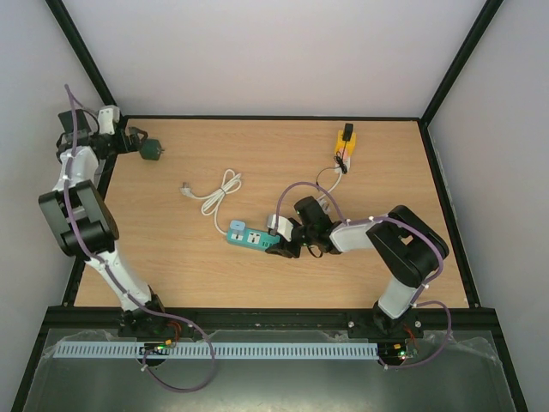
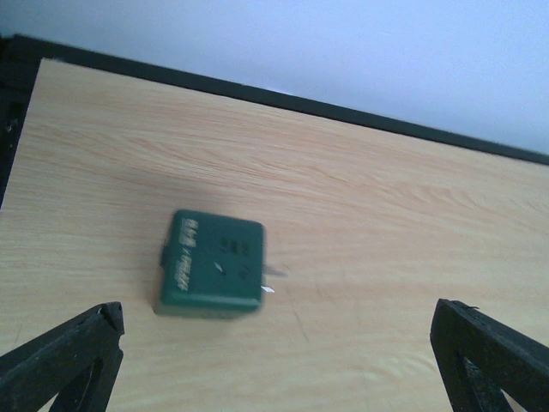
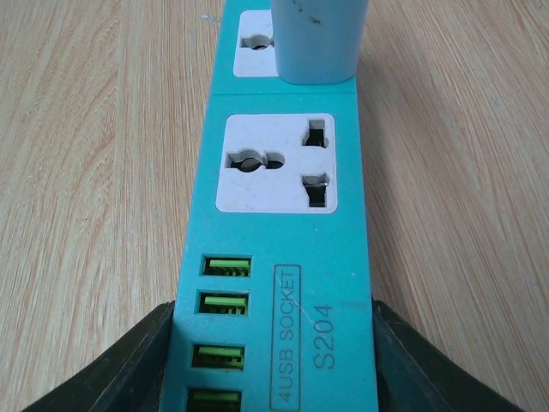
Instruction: Pull the plug off the socket
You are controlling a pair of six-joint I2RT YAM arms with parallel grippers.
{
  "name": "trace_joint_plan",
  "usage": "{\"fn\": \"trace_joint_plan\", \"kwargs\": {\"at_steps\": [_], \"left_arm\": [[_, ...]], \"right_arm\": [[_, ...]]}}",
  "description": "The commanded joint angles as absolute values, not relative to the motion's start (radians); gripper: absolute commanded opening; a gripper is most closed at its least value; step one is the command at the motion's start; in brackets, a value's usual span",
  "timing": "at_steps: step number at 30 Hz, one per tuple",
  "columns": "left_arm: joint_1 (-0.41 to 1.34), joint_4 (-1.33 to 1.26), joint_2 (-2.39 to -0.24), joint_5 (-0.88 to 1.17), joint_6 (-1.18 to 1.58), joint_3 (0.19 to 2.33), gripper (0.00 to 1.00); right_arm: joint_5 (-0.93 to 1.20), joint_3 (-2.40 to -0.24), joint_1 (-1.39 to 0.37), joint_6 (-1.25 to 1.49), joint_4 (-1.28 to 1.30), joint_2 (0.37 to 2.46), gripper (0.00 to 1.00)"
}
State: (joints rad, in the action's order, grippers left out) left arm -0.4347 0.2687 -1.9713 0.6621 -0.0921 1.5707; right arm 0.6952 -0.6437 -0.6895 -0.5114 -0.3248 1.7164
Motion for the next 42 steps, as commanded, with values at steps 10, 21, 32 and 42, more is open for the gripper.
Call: {"fn": "trace_joint_plan", "kwargs": {"at_steps": [10,21,32,42], "left_arm": [[-0.157,0.680,-1.514,0.846,-1.041,1.196,1.00],[0.165,0.677,-1.377,0.721,-1.307,0.957,0.92],[0.321,0.647,-1.492,0.648,-1.338,0.974,0.81],[0.379,0.547,-1.549,0.591,-1.290,0.962,0.70]], "right_arm": [[0.602,-0.608,-0.678,-0.521,-0.307,1.720,0.04],[0.624,-0.611,-0.678,-0.541,-0.289,1.723,0.05],[0.627,-0.610,-0.678,-0.545,-0.286,1.722,0.05],[0.632,-0.603,-0.679,-0.551,-0.288,1.717,0.06]]}}
